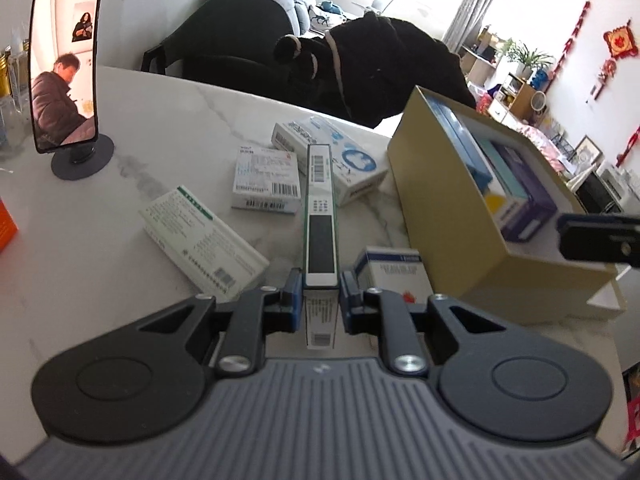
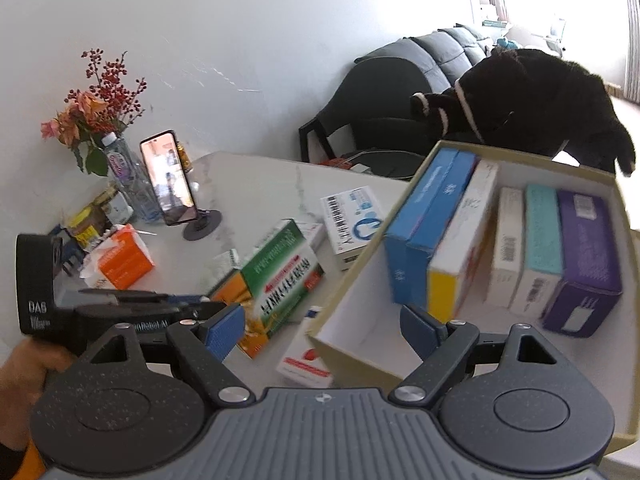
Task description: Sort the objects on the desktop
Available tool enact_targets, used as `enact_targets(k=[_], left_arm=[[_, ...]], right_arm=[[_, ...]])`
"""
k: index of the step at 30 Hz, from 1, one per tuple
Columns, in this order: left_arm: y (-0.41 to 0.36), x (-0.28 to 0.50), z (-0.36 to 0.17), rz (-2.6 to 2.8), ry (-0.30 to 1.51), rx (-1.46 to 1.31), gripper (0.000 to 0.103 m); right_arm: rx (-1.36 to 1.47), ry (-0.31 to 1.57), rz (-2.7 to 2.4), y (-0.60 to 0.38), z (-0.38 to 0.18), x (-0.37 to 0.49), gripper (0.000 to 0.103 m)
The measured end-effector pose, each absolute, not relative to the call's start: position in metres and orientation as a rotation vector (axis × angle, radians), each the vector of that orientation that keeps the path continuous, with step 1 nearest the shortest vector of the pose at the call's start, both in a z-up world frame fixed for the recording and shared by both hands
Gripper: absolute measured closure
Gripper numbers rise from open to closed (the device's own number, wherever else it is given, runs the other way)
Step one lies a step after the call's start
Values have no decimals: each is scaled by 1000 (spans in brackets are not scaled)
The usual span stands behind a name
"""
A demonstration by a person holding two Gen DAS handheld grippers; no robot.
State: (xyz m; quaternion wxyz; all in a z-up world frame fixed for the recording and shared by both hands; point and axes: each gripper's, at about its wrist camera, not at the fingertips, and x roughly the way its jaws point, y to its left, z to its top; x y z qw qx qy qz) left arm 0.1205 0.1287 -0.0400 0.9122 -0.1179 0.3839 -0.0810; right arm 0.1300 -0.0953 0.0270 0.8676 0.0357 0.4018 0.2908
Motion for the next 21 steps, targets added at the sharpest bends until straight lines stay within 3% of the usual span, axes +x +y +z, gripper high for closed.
enact_targets(k=[11,21], left_arm=[[117,83,-46,-181,788,-218,86],[115,62,-46,-225,768,-235,85]], right_arm=[[87,904,658,-43,16,124,19],[96,1006,630,-14,-5,134,30]])
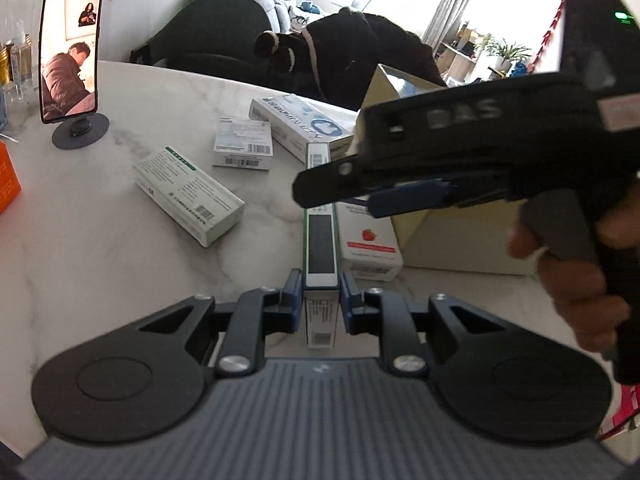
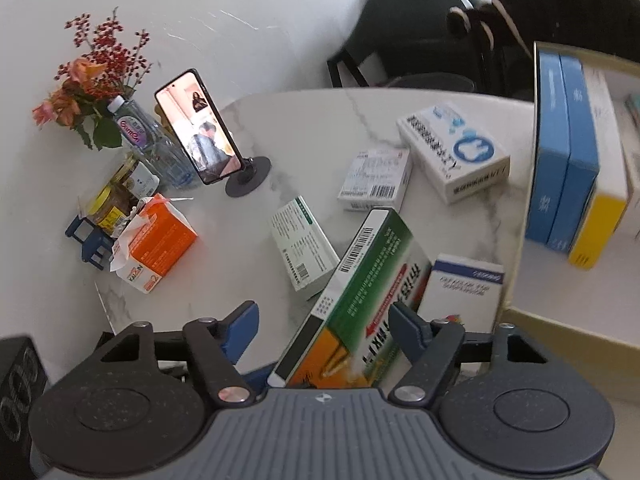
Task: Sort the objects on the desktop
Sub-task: 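Close the right gripper on the green-and-orange box, then lift the green-and-orange box with the right gripper over the tan box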
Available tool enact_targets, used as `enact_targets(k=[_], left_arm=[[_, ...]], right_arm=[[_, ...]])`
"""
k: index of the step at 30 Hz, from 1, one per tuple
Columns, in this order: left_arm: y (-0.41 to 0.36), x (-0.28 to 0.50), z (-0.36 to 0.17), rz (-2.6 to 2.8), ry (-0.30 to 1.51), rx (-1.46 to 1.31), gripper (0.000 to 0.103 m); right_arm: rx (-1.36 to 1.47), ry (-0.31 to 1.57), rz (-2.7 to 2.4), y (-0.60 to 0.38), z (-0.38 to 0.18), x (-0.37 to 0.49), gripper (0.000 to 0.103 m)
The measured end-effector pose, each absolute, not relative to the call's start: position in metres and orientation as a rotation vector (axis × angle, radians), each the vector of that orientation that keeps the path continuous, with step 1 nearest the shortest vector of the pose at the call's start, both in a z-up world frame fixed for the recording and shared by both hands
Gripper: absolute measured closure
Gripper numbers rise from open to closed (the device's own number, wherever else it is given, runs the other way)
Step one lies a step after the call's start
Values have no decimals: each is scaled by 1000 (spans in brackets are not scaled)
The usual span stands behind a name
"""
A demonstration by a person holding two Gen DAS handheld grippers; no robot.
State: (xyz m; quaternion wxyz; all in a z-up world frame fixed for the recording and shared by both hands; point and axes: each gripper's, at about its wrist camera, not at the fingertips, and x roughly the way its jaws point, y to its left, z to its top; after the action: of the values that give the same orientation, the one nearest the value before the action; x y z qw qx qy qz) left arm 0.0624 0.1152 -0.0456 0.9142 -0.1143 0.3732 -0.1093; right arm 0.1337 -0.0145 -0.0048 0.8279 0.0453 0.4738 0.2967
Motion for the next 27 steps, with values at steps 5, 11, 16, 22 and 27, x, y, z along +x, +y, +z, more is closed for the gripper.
enact_targets(k=[5,11,16,22,27], left_arm=[[115,57,-44,-256,760,-249,84],[113,53,-42,-313,748,-270,81],[115,50,-42,-328,740,-271,81],[121,46,-42,-326,736,-290,77],[129,42,-42,-317,731,-308,75]], right_arm=[[83,1031,611,-10,-11,137,32],[67,1061,587,-5,-19,140,38],[54,1085,568,-1,-26,143,45],[38,1113,544,3,-33,146,58],[39,1107,546,3,-29,145,74]])
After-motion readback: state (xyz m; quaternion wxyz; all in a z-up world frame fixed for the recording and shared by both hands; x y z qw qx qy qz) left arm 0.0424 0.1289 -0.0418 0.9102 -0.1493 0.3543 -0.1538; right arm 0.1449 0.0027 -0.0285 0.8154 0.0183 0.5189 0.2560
